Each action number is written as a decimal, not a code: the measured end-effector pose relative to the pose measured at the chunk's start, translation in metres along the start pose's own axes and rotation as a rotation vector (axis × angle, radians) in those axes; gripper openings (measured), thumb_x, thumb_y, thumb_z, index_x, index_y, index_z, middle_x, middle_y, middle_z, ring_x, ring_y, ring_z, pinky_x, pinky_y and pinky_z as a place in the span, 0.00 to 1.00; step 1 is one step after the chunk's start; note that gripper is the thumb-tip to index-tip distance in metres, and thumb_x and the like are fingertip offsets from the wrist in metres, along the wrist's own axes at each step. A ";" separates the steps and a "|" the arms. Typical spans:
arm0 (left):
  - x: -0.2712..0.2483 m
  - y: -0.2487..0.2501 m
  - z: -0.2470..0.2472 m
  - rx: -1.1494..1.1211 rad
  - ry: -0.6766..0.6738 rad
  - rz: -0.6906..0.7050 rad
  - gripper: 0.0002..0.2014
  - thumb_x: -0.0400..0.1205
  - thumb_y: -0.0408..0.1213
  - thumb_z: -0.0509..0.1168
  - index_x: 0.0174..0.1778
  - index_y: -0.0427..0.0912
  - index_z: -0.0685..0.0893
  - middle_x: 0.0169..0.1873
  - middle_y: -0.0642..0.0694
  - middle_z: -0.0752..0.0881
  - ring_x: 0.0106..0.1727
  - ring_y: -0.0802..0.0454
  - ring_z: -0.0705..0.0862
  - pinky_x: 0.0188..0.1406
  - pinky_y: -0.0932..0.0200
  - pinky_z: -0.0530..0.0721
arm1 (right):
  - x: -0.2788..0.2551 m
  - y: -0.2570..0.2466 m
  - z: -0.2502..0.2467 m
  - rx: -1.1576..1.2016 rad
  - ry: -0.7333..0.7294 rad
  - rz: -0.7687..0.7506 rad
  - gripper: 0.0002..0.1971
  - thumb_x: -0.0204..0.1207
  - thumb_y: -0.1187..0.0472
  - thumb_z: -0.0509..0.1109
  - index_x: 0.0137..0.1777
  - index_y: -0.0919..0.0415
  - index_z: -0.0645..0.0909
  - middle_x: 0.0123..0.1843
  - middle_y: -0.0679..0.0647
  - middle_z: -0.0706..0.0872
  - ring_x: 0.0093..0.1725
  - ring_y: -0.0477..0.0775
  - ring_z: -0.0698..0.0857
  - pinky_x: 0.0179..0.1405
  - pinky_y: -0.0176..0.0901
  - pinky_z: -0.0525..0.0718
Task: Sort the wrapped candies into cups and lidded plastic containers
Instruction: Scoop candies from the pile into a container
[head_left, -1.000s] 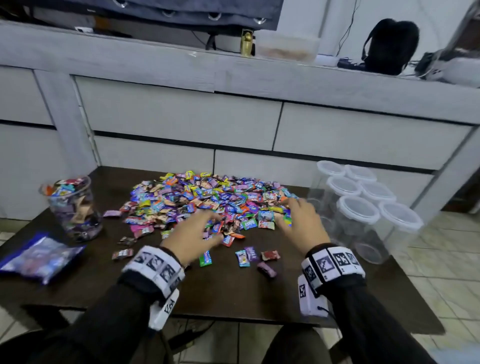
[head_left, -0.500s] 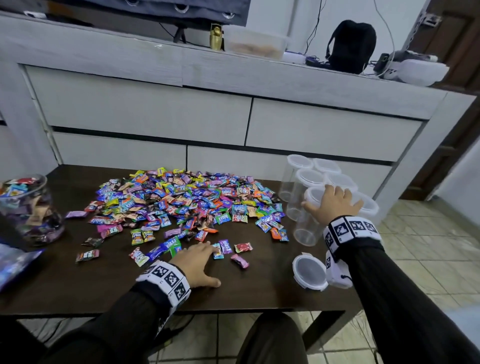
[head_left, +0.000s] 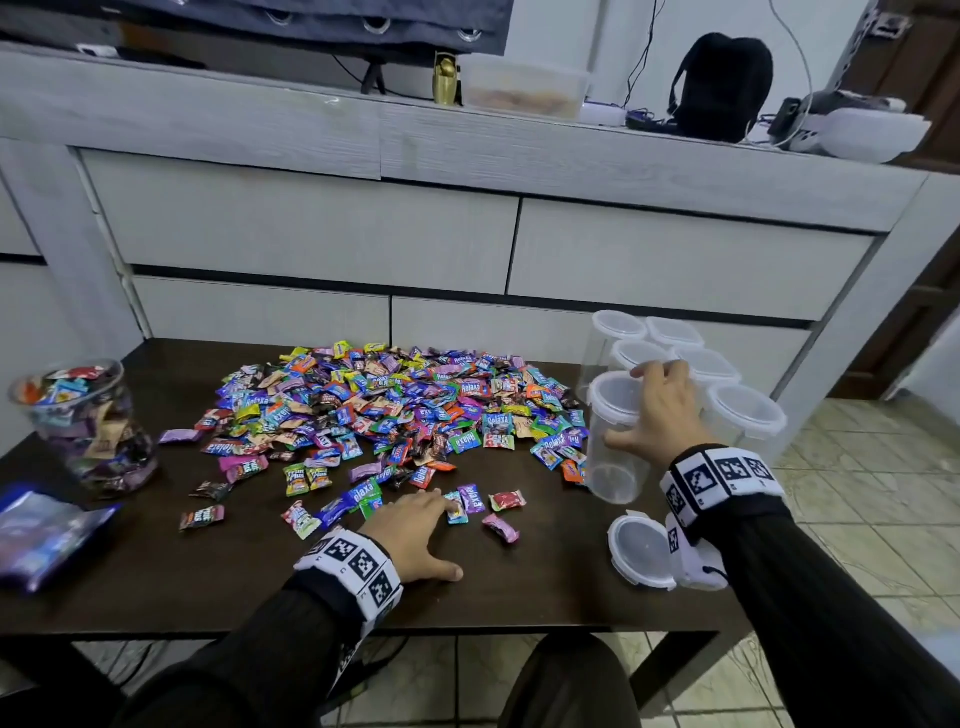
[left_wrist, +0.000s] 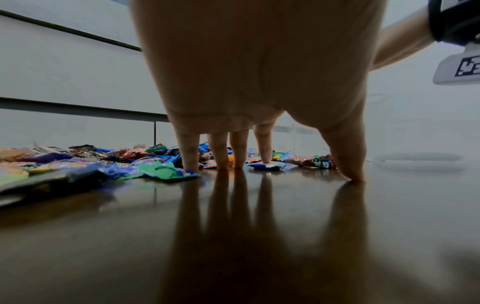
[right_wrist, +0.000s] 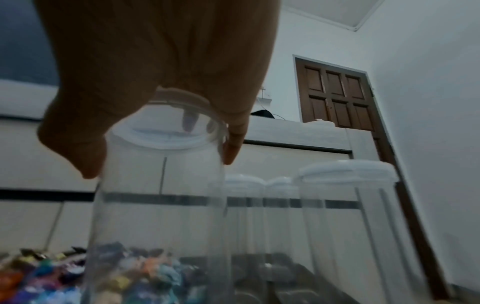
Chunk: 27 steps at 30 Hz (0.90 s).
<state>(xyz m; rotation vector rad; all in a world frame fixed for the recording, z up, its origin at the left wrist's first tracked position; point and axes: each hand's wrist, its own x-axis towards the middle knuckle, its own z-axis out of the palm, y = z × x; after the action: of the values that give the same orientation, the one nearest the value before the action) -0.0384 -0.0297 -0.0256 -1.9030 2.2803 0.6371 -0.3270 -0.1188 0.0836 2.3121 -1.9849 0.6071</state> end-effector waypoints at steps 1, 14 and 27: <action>0.000 0.000 0.000 -0.001 -0.002 -0.001 0.46 0.73 0.65 0.70 0.84 0.55 0.58 0.86 0.50 0.55 0.85 0.49 0.56 0.82 0.45 0.62 | 0.000 -0.006 -0.003 0.055 -0.002 -0.034 0.42 0.55 0.51 0.83 0.68 0.63 0.68 0.62 0.62 0.65 0.63 0.66 0.69 0.66 0.52 0.71; -0.010 -0.020 -0.015 -0.545 0.309 0.166 0.59 0.59 0.58 0.84 0.81 0.57 0.56 0.80 0.55 0.66 0.81 0.55 0.64 0.79 0.56 0.65 | -0.049 -0.117 0.008 0.434 -0.215 -0.493 0.40 0.57 0.52 0.83 0.66 0.59 0.68 0.58 0.51 0.62 0.62 0.51 0.68 0.66 0.35 0.69; -0.025 -0.025 -0.021 -0.956 0.408 0.322 0.51 0.49 0.42 0.87 0.70 0.52 0.74 0.62 0.54 0.87 0.67 0.60 0.83 0.69 0.58 0.80 | -0.062 -0.139 0.037 0.600 -0.339 -0.571 0.39 0.57 0.59 0.86 0.66 0.63 0.69 0.60 0.57 0.63 0.63 0.47 0.68 0.55 0.11 0.65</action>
<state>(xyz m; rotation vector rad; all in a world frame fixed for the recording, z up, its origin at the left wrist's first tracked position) -0.0050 -0.0184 -0.0046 -2.1361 2.8735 1.7917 -0.1906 -0.0453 0.0610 3.3332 -1.1934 0.8852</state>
